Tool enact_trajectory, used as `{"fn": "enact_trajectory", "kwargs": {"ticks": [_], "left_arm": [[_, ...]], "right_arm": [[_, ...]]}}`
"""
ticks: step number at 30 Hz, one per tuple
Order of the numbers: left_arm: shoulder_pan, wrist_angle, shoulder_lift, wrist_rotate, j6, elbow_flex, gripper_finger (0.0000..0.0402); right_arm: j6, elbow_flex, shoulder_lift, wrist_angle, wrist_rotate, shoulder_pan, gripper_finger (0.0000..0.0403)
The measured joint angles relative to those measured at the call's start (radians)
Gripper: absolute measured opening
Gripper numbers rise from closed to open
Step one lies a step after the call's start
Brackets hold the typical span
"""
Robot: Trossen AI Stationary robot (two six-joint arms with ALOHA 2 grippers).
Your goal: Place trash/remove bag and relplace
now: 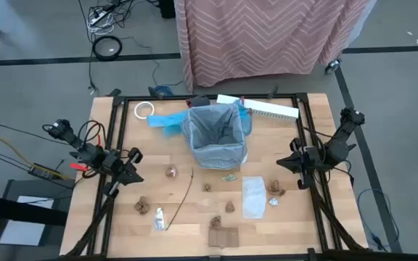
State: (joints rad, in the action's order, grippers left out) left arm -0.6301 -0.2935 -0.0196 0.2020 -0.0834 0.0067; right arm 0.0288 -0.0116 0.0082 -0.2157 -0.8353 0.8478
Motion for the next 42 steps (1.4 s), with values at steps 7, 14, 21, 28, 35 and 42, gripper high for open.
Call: {"fn": "enact_trajectory", "kwargs": {"ticks": [7, 14, 21, 28, 35, 42], "left_arm": [[0.000, 0.000, 0.000, 0.000, 0.000, 0.000, 0.0015], [0.000, 0.000, 0.000, 0.000, 0.000, 0.000, 0.0015], [0.000, 0.000, 0.000, 0.000, 0.000, 0.000, 0.0015], [0.000, 0.000, 0.000, 0.000, 0.000, 0.000, 0.0015], [0.000, 0.000, 0.000, 0.000, 0.000, 0.000, 0.0015], [0.000, -0.063, 0.000, 0.060, 0.000, 0.000, 0.0015]], "right_arm": [[0.000, 0.000, 0.000, 0.000, 0.000, 0.000, 0.0004], [0.000, 0.000, 0.000, 0.000, 0.000, 0.000, 0.0004], [0.000, 0.000, 0.000, 0.000, 0.000, 0.000, 0.0004], [0.000, 0.000, 0.000, 0.000, 0.000, 0.000, 0.0004], [0.000, 0.000, 0.000, 0.000, 0.000, 0.000, 0.0004], [0.000, 0.000, 0.000, 0.000, 0.000, 0.000, 0.0004]]}}
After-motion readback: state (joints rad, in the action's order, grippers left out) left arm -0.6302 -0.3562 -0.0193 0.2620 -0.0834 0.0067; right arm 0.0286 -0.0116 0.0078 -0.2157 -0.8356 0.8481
